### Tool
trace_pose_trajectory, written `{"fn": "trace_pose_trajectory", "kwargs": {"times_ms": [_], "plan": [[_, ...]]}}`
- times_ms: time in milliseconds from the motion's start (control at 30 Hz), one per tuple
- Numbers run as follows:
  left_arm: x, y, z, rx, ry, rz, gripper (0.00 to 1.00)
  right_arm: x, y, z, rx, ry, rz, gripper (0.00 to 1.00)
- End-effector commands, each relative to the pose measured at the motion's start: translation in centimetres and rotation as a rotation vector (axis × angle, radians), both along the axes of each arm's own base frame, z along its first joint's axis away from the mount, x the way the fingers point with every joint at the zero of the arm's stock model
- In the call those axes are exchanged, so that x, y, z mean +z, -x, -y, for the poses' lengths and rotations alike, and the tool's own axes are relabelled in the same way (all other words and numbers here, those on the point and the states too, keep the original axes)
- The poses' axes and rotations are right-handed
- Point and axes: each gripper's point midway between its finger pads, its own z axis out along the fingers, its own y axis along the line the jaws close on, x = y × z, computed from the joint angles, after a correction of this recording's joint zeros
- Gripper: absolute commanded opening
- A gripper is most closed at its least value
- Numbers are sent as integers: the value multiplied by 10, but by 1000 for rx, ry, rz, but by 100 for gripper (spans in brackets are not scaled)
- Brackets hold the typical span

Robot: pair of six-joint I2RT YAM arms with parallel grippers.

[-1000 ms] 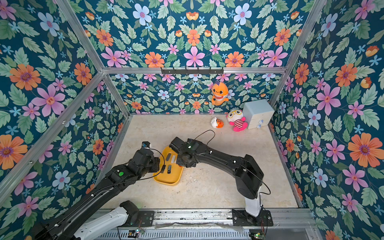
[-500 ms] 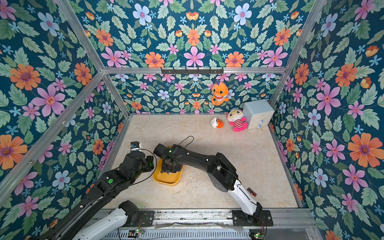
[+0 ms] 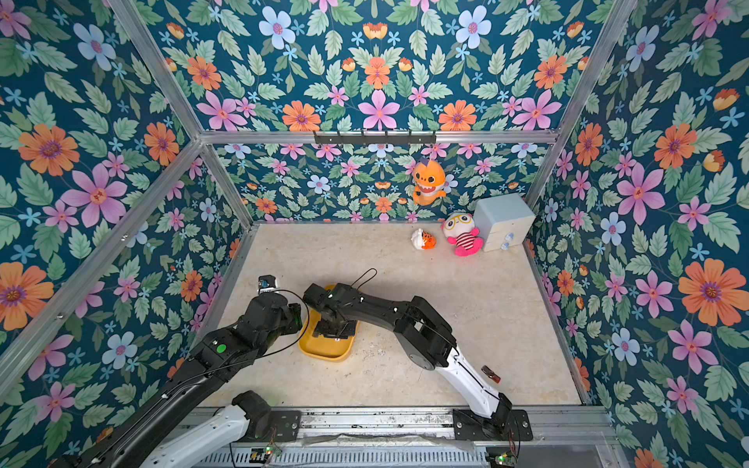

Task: Put the usb flash drive into the storage box
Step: Place the USB flash in the storage box.

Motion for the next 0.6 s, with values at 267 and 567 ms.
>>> {"fn": "trace_pose_trajectory", "kwargs": {"times_ms": [267, 567], "plan": [[-1, -1, 0, -1, -2, -8, 66, -6, -3, -9, -5, -23, -10, 16], [-2, -2, 0, 1, -3, -13, 67, 19, -10, -17, -2, -83, 24, 37]]}}
